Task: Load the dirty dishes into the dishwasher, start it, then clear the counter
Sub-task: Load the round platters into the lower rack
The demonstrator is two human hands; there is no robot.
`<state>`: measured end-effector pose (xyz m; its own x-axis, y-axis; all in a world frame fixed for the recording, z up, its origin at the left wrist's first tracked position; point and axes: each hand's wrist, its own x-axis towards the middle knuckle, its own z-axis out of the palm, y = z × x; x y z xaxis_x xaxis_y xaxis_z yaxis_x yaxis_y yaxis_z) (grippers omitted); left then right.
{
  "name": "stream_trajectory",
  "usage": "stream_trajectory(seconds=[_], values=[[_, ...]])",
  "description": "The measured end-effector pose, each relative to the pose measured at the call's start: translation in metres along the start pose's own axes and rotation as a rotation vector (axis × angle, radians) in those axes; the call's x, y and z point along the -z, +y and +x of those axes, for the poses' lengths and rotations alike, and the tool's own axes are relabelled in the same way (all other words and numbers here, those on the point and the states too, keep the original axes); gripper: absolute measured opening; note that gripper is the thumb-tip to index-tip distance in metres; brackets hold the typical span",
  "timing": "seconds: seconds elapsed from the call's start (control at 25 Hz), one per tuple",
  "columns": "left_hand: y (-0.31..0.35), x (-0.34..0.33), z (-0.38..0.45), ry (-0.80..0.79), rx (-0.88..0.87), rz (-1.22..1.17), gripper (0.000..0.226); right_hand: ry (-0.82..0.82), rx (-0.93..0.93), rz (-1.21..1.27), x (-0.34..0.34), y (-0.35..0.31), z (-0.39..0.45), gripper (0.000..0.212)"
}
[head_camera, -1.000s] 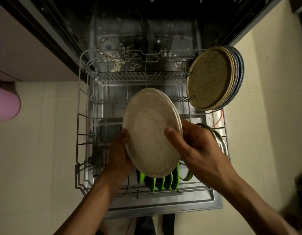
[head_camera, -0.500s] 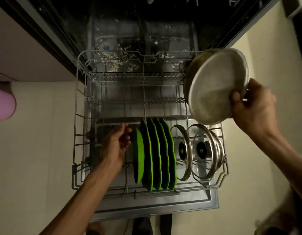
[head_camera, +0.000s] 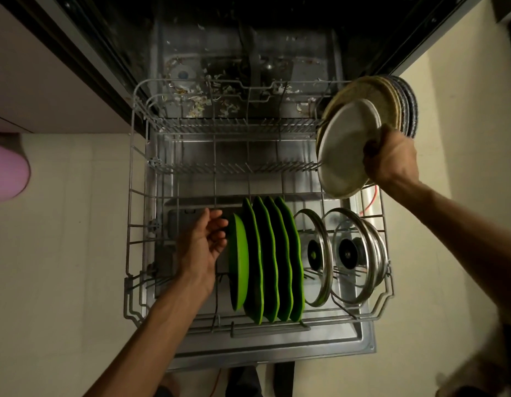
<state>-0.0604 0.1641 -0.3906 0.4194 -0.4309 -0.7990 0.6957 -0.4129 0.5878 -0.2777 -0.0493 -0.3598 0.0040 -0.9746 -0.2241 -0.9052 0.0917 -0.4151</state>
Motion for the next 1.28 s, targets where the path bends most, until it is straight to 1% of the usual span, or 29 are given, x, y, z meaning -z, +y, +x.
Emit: stream_trajectory(seconds=[0.16,0.28,0.36,0.52,0.68,0.84,0.92,1.0,1.08,1.16,1.2,1.28], values=[[0.0,0.001,0.0,-0.006,0.003,-0.002,0.021,0.006,-0.024,0.029,-0.007,-0.007,0.024,0.029],[0.0,0.004,0.0,0.001,0.014,-0.006,0.021,0.066,-0.026,0.026,-0.006,-0.011,0.033,0.033],[0.0,0.004,0.001,0.007,0.017,-0.005,0.021,0.11,-0.028,0.044,-0.002,-0.013,0.031,0.033],[0.001,0.002,0.002,0.001,0.014,-0.006,0.021,0.135,0.042,0.101,0.0,-0.011,0.014,0.032],[0.002,-0.002,0.005,-0.016,0.016,-0.002,0.022,0.161,0.078,0.095,-0.006,-0.005,-0.002,0.034],[0.002,-0.001,0.007,0.006,0.011,0.004,0.021,0.126,0.095,0.111,-0.011,-0.005,0.01,0.037],[0.0,0.0,0.006,0.014,0.014,0.006,0.021,0.076,0.048,0.163,-0.011,-0.009,0.024,0.042],[-0.002,0.001,0.004,0.017,0.022,0.002,0.021,0.03,0.026,0.165,-0.008,-0.012,0.034,0.051],[-0.003,-0.001,0.002,0.017,0.025,0.004,0.02,0.011,0.08,0.108,-0.004,-0.013,0.033,0.062],[-0.002,-0.005,0.001,0.008,-0.015,0.052,0.021,0.01,0.146,0.045,-0.003,-0.013,0.022,0.067],[-0.002,-0.007,0.001,-0.001,-0.073,0.119,0.021,0.016,0.175,0.001,-0.004,-0.011,0.014,0.069],[0.001,-0.01,-0.001,-0.042,-0.249,0.332,0.019,0.02,0.215,-0.07,-0.008,-0.007,-0.005,0.067]])
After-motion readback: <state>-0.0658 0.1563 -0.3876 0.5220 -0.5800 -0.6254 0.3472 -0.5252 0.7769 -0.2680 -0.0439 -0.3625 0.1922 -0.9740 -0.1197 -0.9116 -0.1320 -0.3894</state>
